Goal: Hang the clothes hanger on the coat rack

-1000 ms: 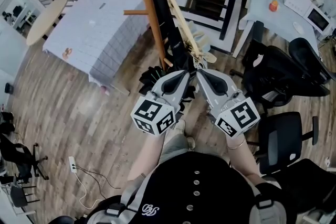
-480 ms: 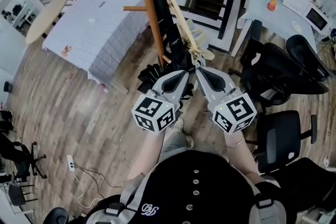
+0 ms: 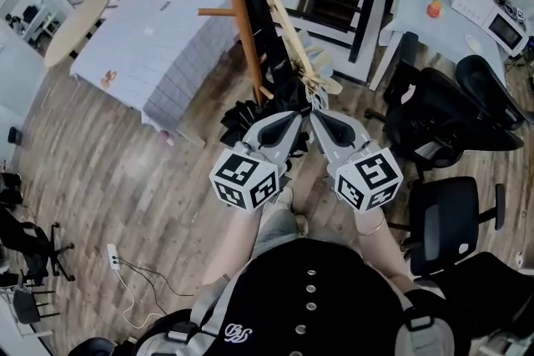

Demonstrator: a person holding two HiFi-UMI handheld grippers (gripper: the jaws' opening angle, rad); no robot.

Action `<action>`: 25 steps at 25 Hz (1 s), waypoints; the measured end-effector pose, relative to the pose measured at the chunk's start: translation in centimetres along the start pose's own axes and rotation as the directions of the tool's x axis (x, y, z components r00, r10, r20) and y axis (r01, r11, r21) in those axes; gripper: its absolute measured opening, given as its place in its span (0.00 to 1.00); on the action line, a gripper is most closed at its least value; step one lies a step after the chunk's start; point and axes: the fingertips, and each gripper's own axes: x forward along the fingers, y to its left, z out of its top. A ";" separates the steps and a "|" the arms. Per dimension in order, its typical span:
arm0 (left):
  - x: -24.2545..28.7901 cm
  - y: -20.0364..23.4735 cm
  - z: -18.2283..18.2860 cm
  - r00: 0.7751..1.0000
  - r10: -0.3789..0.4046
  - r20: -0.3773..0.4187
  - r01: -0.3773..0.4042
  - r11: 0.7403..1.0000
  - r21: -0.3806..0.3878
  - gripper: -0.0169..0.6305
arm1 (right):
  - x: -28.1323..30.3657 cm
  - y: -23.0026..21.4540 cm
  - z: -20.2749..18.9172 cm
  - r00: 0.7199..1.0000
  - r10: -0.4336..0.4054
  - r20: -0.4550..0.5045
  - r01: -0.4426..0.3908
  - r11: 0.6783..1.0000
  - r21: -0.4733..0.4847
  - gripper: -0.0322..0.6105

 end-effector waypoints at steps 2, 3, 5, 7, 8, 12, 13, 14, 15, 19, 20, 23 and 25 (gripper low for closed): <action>-0.2 0.1 0.1 1.000 0.004 0.005 -0.004 1.000 0.000 0.03 | 0.1 0.3 0.0 1.000 0.006 -0.002 -0.006 1.000 -0.006 0.05; -0.3 0.1 0.1 1.000 0.005 0.006 -0.005 1.000 0.001 0.02 | 0.1 0.4 0.1 1.000 0.007 -0.003 -0.007 1.000 -0.013 0.05; -0.4 0.2 0.2 1.000 0.010 0.005 -0.010 1.000 0.003 0.02 | 0.2 0.6 0.2 1.000 0.012 -0.007 -0.012 1.000 -0.028 0.05; -0.5 0.2 0.2 1.000 0.014 0.003 -0.014 1.000 0.007 0.02 | 0.2 0.9 0.2 1.000 0.017 -0.011 -0.018 0.999 -0.033 0.05; -0.6 0.2 0.2 1.000 0.015 0.003 -0.015 1.000 0.008 0.03 | 0.2 0.9 0.2 1.000 0.019 -0.014 -0.019 0.999 -0.034 0.05; -0.7 0.1 0.3 1.000 0.017 0.009 -0.017 1.000 0.006 0.02 | 0.2 1.0 -0.1 0.999 0.021 -0.027 -0.022 0.999 -0.037 0.05; -0.7 0.1 0.2 1.000 0.018 0.010 -0.018 1.000 0.005 0.03 | 0.1 1.0 -0.2 0.999 0.021 -0.029 -0.022 0.999 -0.036 0.05; -0.7 0.1 0.2 1.000 0.018 0.010 -0.018 1.000 0.004 0.03 | 0.1 0.9 -0.2 0.999 0.021 -0.030 -0.022 0.999 -0.036 0.05; -0.7 0.0 0.2 1.000 0.018 0.009 -0.018 1.000 0.004 0.03 | 0.0 0.9 -0.2 0.999 0.022 -0.031 -0.023 0.999 -0.036 0.05; -0.7 -0.1 0.2 1.000 0.016 0.009 -0.016 1.000 0.002 0.03 | 0.0 1.2 -0.1 0.999 0.030 -0.021 -0.031 0.999 -0.027 0.05; -0.7 -0.2 0.2 1.000 0.015 0.009 -0.015 1.000 0.003 0.03 | 0.0 1.2 -0.1 0.999 0.034 -0.016 -0.034 0.999 -0.019 0.05; -0.7 -0.3 0.2 1.000 0.013 0.008 -0.014 1.000 0.011 0.03 | -0.1 1.4 0.0 0.999 0.043 -0.008 -0.043 0.999 -0.005 0.05; -0.6 -0.3 0.2 1.000 0.012 0.004 -0.012 1.000 0.015 0.03 | -0.1 1.4 -0.1 0.999 0.045 -0.011 -0.045 0.999 -0.007 0.05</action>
